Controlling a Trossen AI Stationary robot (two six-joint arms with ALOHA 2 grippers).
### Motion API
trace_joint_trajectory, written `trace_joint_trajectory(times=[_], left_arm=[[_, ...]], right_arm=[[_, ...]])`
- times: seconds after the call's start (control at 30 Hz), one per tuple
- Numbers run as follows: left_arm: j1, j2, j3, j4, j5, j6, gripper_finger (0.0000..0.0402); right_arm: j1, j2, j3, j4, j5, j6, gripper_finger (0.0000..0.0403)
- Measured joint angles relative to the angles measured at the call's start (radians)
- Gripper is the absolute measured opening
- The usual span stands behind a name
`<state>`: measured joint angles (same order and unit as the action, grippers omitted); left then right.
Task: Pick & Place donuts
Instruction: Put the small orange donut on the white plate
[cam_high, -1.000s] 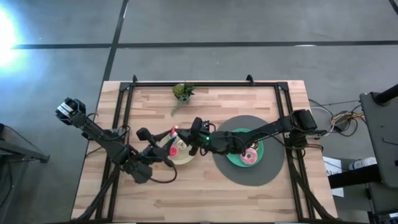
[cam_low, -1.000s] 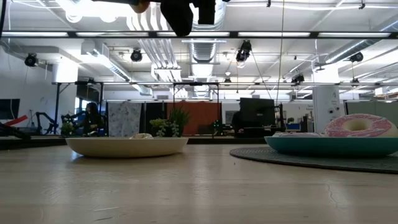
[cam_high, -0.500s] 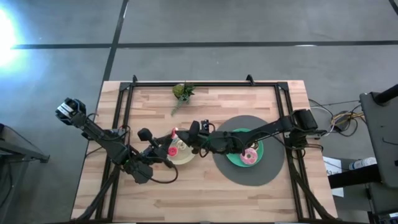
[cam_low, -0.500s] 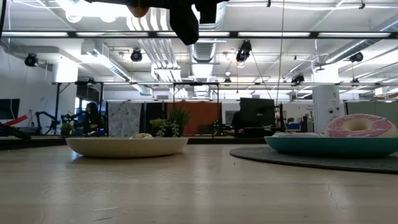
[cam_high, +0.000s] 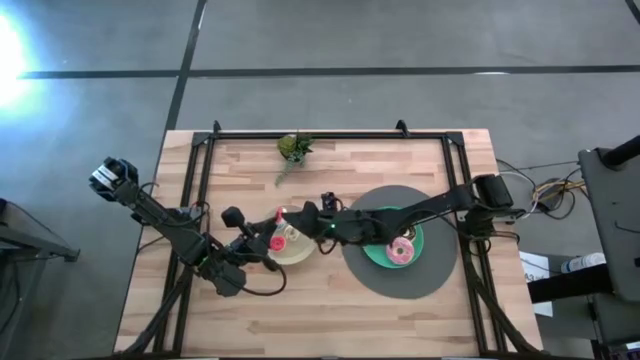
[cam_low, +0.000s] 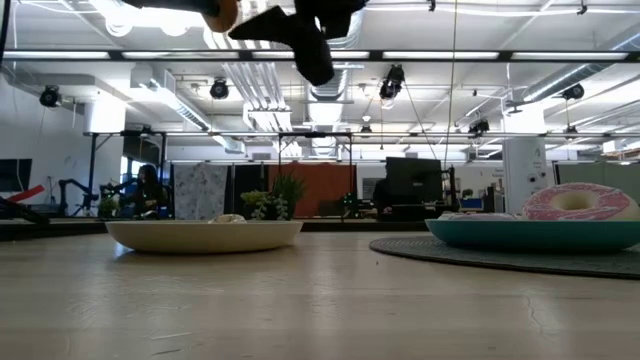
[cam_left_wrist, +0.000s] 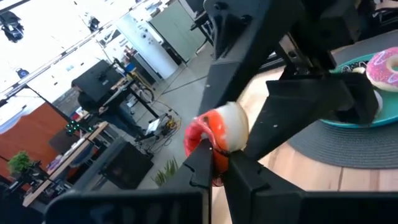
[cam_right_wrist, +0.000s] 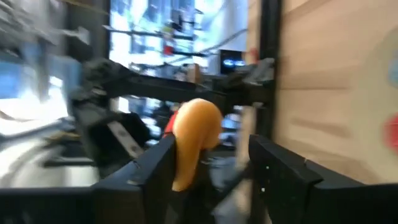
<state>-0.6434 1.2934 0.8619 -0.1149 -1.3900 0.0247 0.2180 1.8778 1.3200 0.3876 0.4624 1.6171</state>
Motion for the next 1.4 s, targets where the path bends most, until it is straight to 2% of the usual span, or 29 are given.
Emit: trace_joint_trajectory(times=[0.13,0.27,0.37,0.5,0.6,0.77,0.93,1.03,1.1,1.4], left_arm=[[0.0,0.0,-0.001,-0.019,0.012,-0.01,0.0003],[0.004,-0.002,0.0,-0.117,0.038,-0.134,0.0003],[0.025,0.007,-0.022,-0.17,0.148,-0.266,0.0003],[0.081,0.055,-0.086,-0.145,0.32,-0.365,0.0003],[0.121,0.124,-0.116,-0.1,0.466,-0.385,0.0003],[0.165,0.237,-0.091,-0.073,0.669,-0.416,0.0003],[0.188,0.303,-0.049,-0.135,0.71,-0.515,0.0003],[0.216,0.329,-0.043,-0.14,0.804,-0.539,0.0003],[0.231,0.343,-0.039,-0.147,0.83,-0.559,0.001],[0.251,0.337,-0.026,-0.154,0.874,-0.573,0.009]], right_arm=[[0.004,-0.056,0.0,-0.216,-0.019,-0.057,0.0204],[0.009,-0.144,-0.004,-0.466,-0.008,-0.142,0.0207],[0.008,-0.223,-0.004,-0.593,0.03,-0.194,0.0208],[0.006,-0.293,-0.002,-0.698,0.076,-0.226,0.0207],[0.007,-0.324,-0.002,-0.742,0.101,-0.234,0.0206],[0.006,-0.34,-0.002,-0.774,0.116,-0.233,0.0206],[0.012,-0.337,-0.002,-0.781,0.113,-0.232,0.0206],[0.011,-0.335,-0.008,-0.783,0.113,-0.231,0.0206],[0.011,-0.335,-0.009,-0.782,0.113,-0.231,0.0206],[0.011,-0.335,-0.014,-0.783,0.112,-0.232,0.0206]])
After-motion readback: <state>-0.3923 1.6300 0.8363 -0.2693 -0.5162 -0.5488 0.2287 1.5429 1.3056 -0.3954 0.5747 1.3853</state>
